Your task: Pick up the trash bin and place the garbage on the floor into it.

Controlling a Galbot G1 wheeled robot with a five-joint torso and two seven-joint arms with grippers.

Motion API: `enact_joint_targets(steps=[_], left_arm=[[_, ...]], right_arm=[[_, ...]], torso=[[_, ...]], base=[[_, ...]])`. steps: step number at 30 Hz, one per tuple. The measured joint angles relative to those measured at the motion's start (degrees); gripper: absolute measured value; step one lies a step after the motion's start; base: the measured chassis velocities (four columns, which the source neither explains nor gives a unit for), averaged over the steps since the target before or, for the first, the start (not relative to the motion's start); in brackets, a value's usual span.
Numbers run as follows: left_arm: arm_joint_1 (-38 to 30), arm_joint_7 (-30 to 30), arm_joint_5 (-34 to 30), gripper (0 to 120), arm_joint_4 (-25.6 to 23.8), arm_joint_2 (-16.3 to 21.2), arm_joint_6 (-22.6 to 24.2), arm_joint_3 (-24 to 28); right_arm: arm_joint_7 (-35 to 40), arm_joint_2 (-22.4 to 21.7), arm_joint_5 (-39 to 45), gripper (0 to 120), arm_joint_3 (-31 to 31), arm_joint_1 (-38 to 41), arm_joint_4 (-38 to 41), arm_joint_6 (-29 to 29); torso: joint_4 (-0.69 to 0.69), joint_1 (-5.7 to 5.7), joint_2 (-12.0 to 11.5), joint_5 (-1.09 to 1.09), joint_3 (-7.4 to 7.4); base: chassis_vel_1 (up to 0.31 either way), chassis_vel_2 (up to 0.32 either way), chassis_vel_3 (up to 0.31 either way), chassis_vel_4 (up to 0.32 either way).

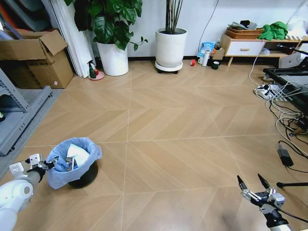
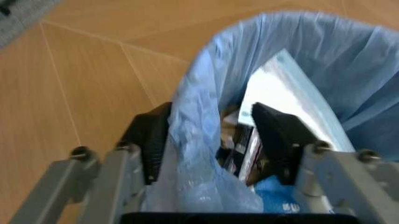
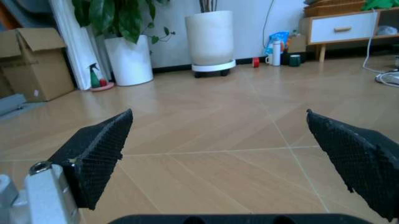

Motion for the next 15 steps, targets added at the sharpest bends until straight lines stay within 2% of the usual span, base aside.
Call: enact_joint_targets(steps=[5, 6, 9, 11, 13, 15], left_arm=[[3.8, -1.8, 1.14, 72, -4.72, 0.24, -1.85, -4.92], [3.8, -1.8, 1.14, 72, -4.72, 0.24, -1.85, -4.92], [6.99, -3.3, 1.79, 86, -9.42, 0.04, -2.65, -7.71], [7.37, -3.47, 1.95, 89, -10.11, -0.05, -2.68, -8.04], [8.77, -3.94, 2.25, 98, -12.9, -0.64, -2.84, -9.17], [9.22, -4.14, 2.27, 99, -13.92, -0.89, -2.89, -9.47]], right_arm=[[2.74, -0.24, -0.52, 100, -0.78, -0.27, 1.4, -0.05], [2.74, -0.24, -0.52, 100, -0.78, -0.27, 1.4, -0.05], [3.78, -0.59, -1.38, 100, -0.93, -0.32, 2.11, 0.31], [3.86, -0.64, -1.47, 100, -0.92, -0.33, 2.21, 0.43], [3.93, -0.85, -1.55, 100, -0.85, -0.4, 2.47, 0.75], [3.98, -0.92, -1.55, 100, -0.8, -0.43, 2.56, 0.93]], torso=[[0.01, 0.0, 0.0, 0.04, 0.0], [0.01, 0.0, 0.0, 0.04, 0.0], [0.02, 0.0, 0.0, 0.03, 0.0], [0.02, 0.0, 0.0, 0.04, 0.0], [0.01, 0.0, 0.0, 0.03, 0.0], [0.01, 0.0, 0.0, 0.02, 0.0]], base=[[0.0, 0.0, 0.0, 0.0], [0.0, 0.0, 0.0, 0.0], [0.0, 0.0, 0.0, 0.0], [0.0, 0.0, 0.0, 0.0], [0.0, 0.0, 0.0, 0.0], [0.0, 0.0, 0.0, 0.0]])
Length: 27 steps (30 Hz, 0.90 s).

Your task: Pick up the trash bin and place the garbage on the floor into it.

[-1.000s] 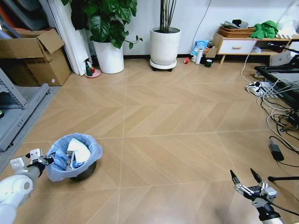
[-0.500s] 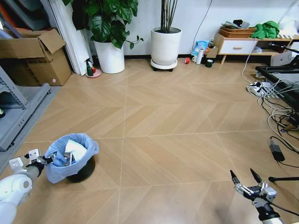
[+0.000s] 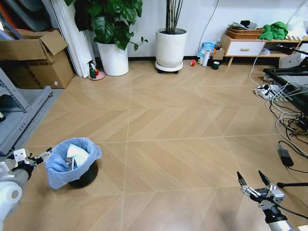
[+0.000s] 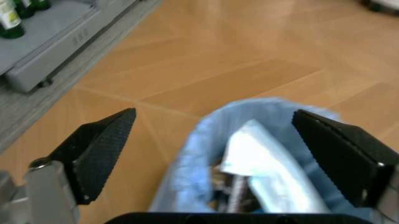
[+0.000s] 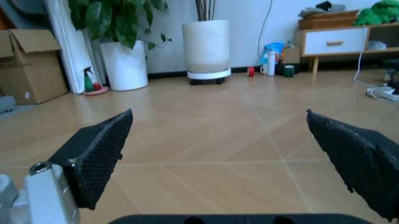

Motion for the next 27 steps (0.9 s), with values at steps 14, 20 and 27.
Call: enact_joint_targets(steps=[14, 20, 27], left_arm=[[4.81, -0.12, 4.23, 100, -13.27, -5.91, -3.51, -1.25], [5.16, 2.68, 11.31, 100, -17.72, -9.61, -7.49, 4.46], [4.87, 6.48, 18.36, 100, -15.38, -14.1, -11.69, 10.18]], right_arm=[[-1.04, 0.14, 1.9, 100, 0.0, 1.6, 1.05, 4.32], [0.15, 0.28, 4.34, 100, -3.16, 8.85, 3.74, 4.45], [9.43, 0.78, 5.72, 100, -11.18, 18.87, 2.71, 1.69]], torso=[[-0.01, 0.0, 0.0, 0.02, 0.0], [0.0, 0.0, 0.0, 0.02, 0.0], [0.01, 0.0, 0.0, 0.0, 0.01]], base=[[0.0, 0.0, 0.0, 0.0], [0.0, 0.0, 0.0, 0.0], [0.0, 0.0, 0.0, 0.0]])
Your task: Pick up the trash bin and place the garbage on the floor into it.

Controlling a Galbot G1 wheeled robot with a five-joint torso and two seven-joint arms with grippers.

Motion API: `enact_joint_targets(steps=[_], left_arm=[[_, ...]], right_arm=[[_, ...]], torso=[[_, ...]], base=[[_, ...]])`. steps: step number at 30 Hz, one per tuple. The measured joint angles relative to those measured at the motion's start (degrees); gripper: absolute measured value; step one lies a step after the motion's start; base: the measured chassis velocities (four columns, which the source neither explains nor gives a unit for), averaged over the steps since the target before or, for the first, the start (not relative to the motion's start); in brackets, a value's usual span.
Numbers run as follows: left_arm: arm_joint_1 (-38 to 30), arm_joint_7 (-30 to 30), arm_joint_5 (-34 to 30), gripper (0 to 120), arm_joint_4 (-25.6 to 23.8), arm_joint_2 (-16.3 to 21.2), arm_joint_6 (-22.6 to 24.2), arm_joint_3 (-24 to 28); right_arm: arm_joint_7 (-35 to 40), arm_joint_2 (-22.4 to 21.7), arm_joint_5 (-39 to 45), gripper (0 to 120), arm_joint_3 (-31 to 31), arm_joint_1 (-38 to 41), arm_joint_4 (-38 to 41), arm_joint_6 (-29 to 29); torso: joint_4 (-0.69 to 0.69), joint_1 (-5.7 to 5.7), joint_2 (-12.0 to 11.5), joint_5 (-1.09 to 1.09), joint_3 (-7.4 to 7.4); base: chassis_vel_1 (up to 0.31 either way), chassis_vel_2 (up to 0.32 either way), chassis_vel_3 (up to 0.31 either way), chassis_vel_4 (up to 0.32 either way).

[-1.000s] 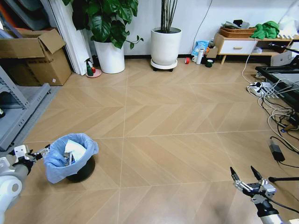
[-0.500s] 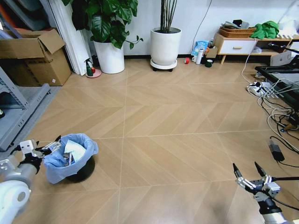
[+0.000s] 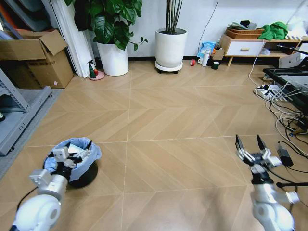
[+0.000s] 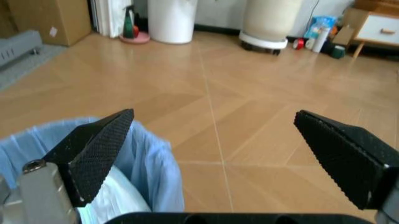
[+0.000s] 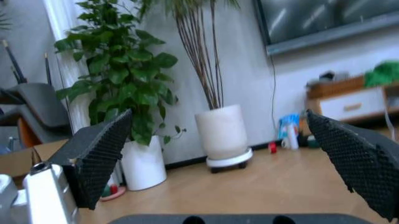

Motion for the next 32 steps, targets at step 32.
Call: enact_joint_targets(steps=[32], left_arm=[[-0.06, -1.6, 0.0, 100, 1.37, -0.32, 2.5, 1.5]], right_arm=[[14.7, -1.76, -3.06, 100, -9.62, 4.36, -7.01, -6.41]], torso=[[-0.01, 0.0, 0.0, 0.01, -0.01]], base=[[0.0, 0.0, 0.0, 0.0]])
